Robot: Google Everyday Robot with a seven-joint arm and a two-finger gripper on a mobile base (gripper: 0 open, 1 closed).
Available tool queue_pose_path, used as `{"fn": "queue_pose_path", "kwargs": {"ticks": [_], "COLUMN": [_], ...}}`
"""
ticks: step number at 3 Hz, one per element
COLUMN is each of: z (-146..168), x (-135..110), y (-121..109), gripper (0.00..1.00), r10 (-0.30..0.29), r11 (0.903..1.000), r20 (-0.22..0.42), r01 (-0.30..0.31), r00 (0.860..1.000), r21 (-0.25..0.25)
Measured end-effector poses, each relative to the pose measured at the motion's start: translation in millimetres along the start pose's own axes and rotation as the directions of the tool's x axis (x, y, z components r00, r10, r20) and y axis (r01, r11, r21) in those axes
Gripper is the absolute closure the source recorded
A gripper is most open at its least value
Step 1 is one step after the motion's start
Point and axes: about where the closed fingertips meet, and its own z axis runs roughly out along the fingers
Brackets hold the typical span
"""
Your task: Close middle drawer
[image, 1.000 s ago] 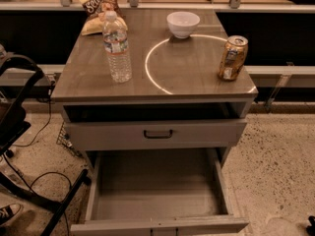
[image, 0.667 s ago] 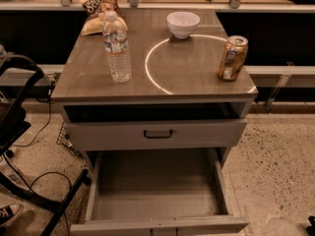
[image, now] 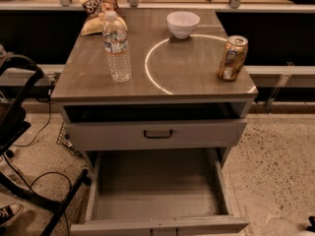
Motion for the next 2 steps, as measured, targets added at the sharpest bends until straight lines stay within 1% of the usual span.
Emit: {"fn": "queue_pose_path", "kwargs": {"ticks": [1, 2], "z": [53, 95], "x": [-18, -31], "y": [-54, -84], "gripper": [1.0, 1.0], "r10": [-0.069, -0.095], "r11": [0.9975, 0.9953], "r20": [0.055, 0.103], "r01": [0.068, 0.093], "r00": [0.996, 0.99], "r21": [0.021, 0.028]}}
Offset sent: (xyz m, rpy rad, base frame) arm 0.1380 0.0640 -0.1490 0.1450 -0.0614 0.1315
